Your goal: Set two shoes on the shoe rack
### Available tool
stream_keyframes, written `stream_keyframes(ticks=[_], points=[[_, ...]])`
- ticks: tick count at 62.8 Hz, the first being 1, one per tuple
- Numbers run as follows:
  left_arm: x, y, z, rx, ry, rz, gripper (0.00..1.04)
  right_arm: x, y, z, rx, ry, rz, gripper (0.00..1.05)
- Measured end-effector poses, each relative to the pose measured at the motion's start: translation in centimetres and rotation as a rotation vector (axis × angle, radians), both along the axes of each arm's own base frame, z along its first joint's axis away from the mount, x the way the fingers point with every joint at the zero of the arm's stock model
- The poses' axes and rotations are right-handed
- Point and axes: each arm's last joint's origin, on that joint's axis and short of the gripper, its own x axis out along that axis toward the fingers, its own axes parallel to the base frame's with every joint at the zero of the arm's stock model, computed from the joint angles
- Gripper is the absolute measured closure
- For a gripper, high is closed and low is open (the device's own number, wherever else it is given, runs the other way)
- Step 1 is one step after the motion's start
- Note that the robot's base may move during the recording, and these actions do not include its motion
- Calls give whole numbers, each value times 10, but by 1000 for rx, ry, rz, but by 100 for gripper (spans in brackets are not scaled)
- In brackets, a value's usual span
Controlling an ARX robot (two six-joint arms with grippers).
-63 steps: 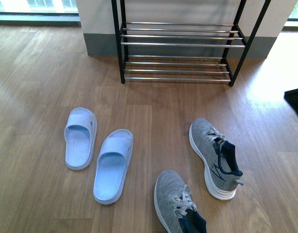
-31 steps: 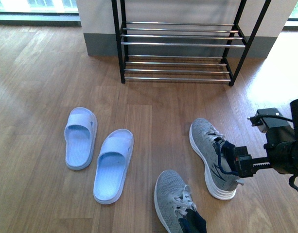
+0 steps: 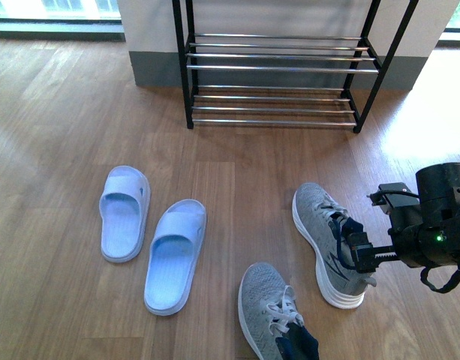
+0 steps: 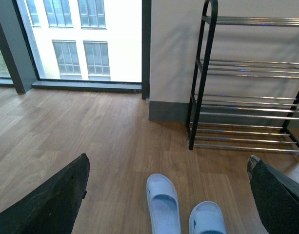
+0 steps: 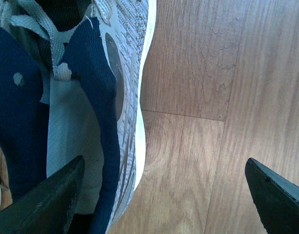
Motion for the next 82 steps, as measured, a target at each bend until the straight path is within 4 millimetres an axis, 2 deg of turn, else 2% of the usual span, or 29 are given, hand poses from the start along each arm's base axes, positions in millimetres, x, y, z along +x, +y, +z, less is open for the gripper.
stream_keyframes(ticks=[21,39,51,56,59,64,71,82], points=[[0,0,0,0,0,0,9,17,-7,-28,26,-8,-55,12],[0,0,0,0,0,0,9,18,-5,-30,78,-21,-28,60],[0,0,0,0,0,0,9,11,-1,-32,110,-20,-26,91],[0,0,0,0,0,0,9,7,0,-30,116,-25,-42,103],[0,0,0,0,0,0,9,3,1,-28,121,-28,-52,103],[0,0,0,0,0,0,9,-8,2,-18,144,-43,-91,103],[0,0,0,0,0,0,9,-20,3,9,171,-95,-136,103],[0,0,0,0,0,0,9,-41,-6,77,205,-223,-181,103]])
